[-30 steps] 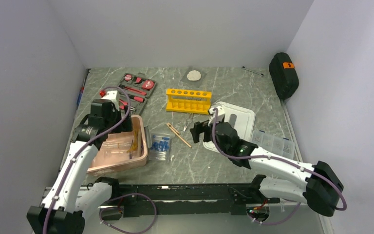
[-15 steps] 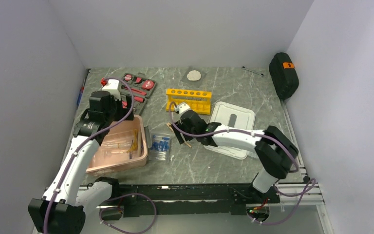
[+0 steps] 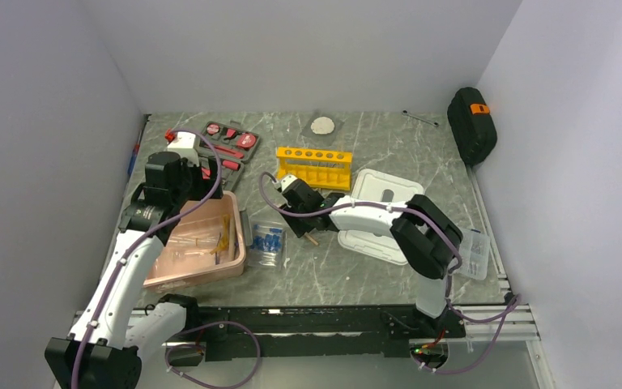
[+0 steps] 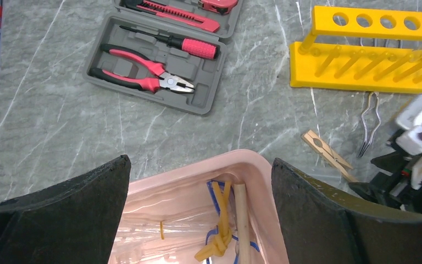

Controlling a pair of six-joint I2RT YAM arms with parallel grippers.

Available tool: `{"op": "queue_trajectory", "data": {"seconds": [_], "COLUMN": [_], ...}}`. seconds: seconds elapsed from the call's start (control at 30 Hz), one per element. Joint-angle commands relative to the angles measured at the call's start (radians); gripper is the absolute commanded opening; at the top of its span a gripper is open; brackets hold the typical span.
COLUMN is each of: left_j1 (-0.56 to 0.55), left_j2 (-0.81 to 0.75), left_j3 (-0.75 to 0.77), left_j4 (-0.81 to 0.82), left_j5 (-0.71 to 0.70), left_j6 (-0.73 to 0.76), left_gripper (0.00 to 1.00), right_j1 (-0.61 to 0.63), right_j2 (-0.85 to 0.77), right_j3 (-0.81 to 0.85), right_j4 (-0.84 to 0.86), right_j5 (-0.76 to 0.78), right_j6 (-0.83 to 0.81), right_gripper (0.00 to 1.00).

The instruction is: Organize the chemistry lab equipment

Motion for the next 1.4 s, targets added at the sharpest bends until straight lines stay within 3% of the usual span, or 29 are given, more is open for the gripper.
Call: {"op": "queue_trajectory", "data": {"seconds": [0.0,0.43,0.93,1.03,1.2,1.37], "left_j1": [0.001,0.001,0.001,0.001,0.001,0.001], "left_j2": [-0.022,-0.024,-0.028,-0.032,-0.046,-0.085], "left_j3": [0.007,0.009,0.007,0.004,0.003,0.020], "left_j4": [0.038,0.036,0.032,0.033,0.035,0.049], "left_j5": [0.023,0.028,0.019,0.019,0.027,0.130], "left_j6": [0.007,0.003,0.006,0.005,-0.004,-0.045], "left_gripper": [0.99,0.99,0.99,0.99,0.99,0.99], "right_j1": [0.005,0.027,0.010,0.005,0.005,0.007], "right_j2": [0.045,0.125,0.097,0.067,-0.026,-0.193], "right_j3": [0.064,0.129,0.067,0.056,0.029,-0.049], "right_j4": [-0.035,-0.107,-0.060,-0.051,-0.028,0.033], "right_j5": [-0.006,0.067,-0.059,-0.062,-0.050,0.003], "right_j6": [-0.011,-0.026,0.011,0.022,0.050,0.066], "right_gripper": [0.53,0.38,0.15,0.00,0.00,0.00]}}
